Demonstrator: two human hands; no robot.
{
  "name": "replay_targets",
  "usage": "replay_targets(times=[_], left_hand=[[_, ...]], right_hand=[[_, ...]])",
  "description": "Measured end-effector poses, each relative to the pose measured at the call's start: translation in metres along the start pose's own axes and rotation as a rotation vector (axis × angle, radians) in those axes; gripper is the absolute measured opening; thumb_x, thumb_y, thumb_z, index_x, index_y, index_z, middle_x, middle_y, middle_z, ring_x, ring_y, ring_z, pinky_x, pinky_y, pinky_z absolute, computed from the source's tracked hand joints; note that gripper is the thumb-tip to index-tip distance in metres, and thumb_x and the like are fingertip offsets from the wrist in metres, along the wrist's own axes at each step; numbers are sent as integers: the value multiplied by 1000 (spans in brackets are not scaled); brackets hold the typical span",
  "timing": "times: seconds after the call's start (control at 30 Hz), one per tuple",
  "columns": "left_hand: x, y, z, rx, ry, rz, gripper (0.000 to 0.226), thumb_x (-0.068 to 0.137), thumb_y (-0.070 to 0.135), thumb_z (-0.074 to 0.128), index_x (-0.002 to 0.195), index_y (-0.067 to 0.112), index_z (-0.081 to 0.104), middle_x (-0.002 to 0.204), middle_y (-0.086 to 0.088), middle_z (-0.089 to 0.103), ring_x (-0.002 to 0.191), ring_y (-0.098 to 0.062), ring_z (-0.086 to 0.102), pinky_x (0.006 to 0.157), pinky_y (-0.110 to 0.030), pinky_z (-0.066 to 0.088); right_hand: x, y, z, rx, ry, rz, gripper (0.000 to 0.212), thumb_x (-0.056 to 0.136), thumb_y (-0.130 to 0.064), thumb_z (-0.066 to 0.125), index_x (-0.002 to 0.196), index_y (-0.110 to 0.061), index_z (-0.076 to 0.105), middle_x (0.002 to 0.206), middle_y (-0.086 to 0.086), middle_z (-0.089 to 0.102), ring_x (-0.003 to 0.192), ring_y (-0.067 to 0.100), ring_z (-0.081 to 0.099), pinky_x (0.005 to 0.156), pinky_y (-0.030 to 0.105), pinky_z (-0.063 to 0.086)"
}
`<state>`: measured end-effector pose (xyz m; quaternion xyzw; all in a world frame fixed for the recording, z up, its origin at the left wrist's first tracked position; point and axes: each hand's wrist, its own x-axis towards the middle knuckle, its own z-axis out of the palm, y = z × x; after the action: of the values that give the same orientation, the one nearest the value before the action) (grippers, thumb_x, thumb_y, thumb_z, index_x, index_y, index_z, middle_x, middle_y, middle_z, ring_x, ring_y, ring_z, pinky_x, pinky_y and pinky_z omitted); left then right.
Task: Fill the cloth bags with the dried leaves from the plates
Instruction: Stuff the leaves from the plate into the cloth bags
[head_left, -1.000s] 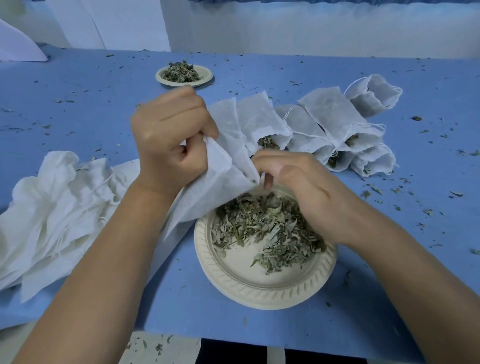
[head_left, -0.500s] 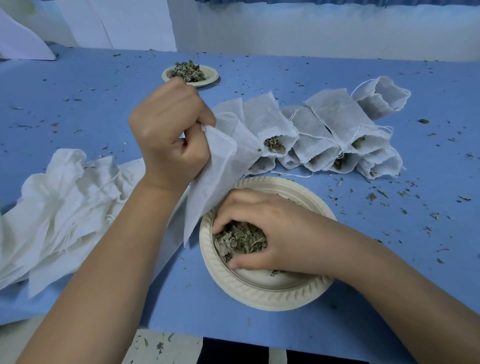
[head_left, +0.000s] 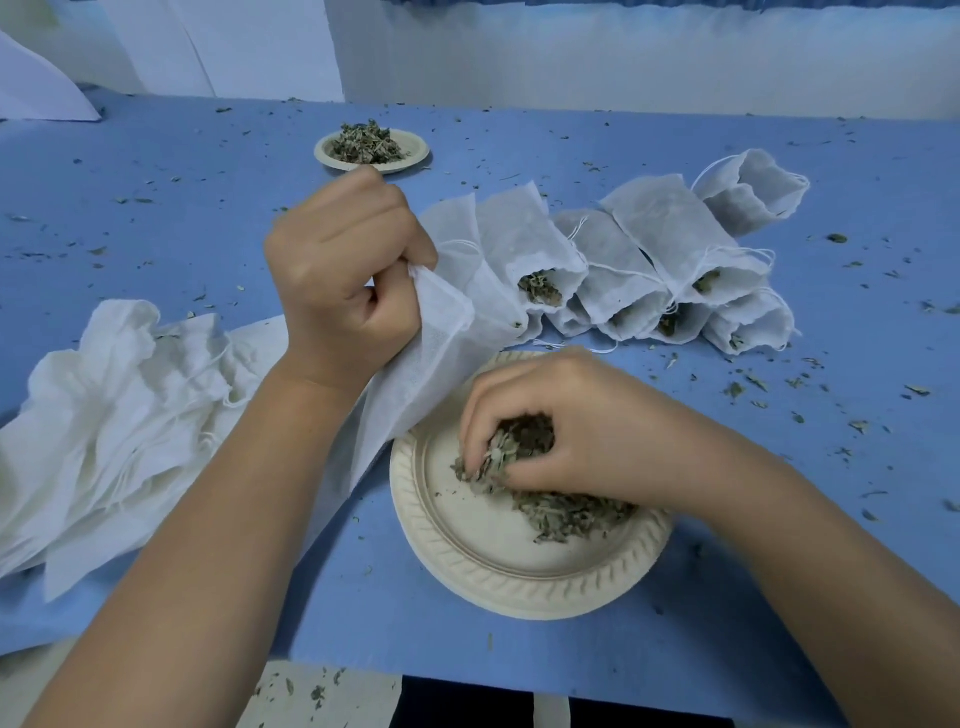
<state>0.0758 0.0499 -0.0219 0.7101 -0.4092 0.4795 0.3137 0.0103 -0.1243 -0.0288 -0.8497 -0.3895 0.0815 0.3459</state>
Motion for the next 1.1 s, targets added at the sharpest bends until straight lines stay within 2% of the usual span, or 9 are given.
replay_targets(times=[0.17,0.37,0.53,0.63,0.7,0.8,0.87,0.97,1.1], left_hand=[[0,1,2,-31,-62,32,26,52,-16,32,47,1,51,45,-10,42,46,-23,34,47,-34,23],[-2,8,8,-88,-143,69,28,52,-16,32,45,2,53,46,-9,45,46,-21,34,47,-29,21],[0,11,9,-119,-178,73,29,52,-17,33,45,2,53,45,-9,45,46,-21,34,45,-30,22],[0,13,10,-125,-195,81,29,53,-17,33,43,2,52,44,-11,44,44,-22,34,42,-33,24],[-1,13,11,-118,-202,88,29,56,-16,33,43,1,52,43,-11,44,43,-23,34,41,-33,25],[0,12,9,-95,-202,85,29,56,-17,33,44,1,53,43,-11,43,43,-23,34,41,-33,25],[0,10,7,-83,-203,86,29,55,-18,33,45,1,54,44,-11,43,44,-24,34,41,-34,24],[0,9,6,-87,-196,84,29,54,-17,32,45,0,54,45,-11,44,45,-24,34,41,-35,25],[0,13,10,-106,-193,109,29,57,-16,33,43,2,52,44,-10,43,44,-22,33,42,-32,24]], right_hand=[[-15,6,-37,511,121,25,18,65,-2,80,75,-15,73,84,2,72,82,17,69,76,22,54],[-7,14,-39,883,599,14,15,59,0,76,70,-9,72,71,1,71,66,10,67,66,18,53],[-1,9,-17,627,647,45,19,61,1,78,74,-11,71,73,-1,73,68,10,69,67,18,54],[2,7,-4,269,600,-5,15,70,11,74,76,-2,73,80,9,73,76,22,69,74,30,55],[2,7,-4,49,544,-50,11,75,6,71,83,-1,74,86,5,72,81,16,67,79,31,52],[-3,8,-14,131,427,15,21,82,-10,71,102,-13,71,101,-8,70,95,5,63,88,25,49],[-5,8,-19,277,379,51,29,79,-6,74,107,-14,67,104,-7,69,96,6,63,88,26,51],[-5,7,-19,469,450,51,28,71,8,76,92,-6,65,94,2,67,87,12,62,80,25,54],[-1,6,-6,392,661,-46,18,69,11,76,75,-3,65,78,7,62,73,14,61,70,22,52]])
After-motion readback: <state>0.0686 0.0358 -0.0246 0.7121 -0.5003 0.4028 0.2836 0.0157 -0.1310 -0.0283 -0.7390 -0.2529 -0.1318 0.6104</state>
